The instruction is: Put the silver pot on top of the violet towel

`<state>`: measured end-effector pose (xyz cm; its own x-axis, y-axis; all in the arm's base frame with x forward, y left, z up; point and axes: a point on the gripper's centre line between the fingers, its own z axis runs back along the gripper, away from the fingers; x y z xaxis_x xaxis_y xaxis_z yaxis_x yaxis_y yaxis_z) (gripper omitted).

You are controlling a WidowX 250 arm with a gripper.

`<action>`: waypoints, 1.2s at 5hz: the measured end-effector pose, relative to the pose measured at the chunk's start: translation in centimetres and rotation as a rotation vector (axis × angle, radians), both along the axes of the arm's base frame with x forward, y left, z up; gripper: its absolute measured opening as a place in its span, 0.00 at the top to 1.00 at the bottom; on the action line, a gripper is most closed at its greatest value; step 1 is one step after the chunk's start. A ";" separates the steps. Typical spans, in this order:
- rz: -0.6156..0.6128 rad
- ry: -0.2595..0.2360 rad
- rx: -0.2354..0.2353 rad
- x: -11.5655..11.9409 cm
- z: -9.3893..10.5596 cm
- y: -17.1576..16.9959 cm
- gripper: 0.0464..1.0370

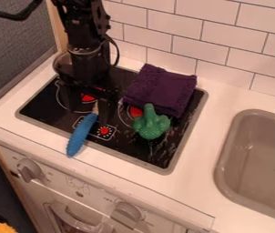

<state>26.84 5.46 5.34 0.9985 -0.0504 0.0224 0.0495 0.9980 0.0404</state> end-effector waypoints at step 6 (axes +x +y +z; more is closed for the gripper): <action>0.151 0.009 0.021 10.5 -3.8 6.8 0.09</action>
<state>37.33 12.28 1.59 0.9949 0.1000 0.0139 -0.1007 0.9930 0.0615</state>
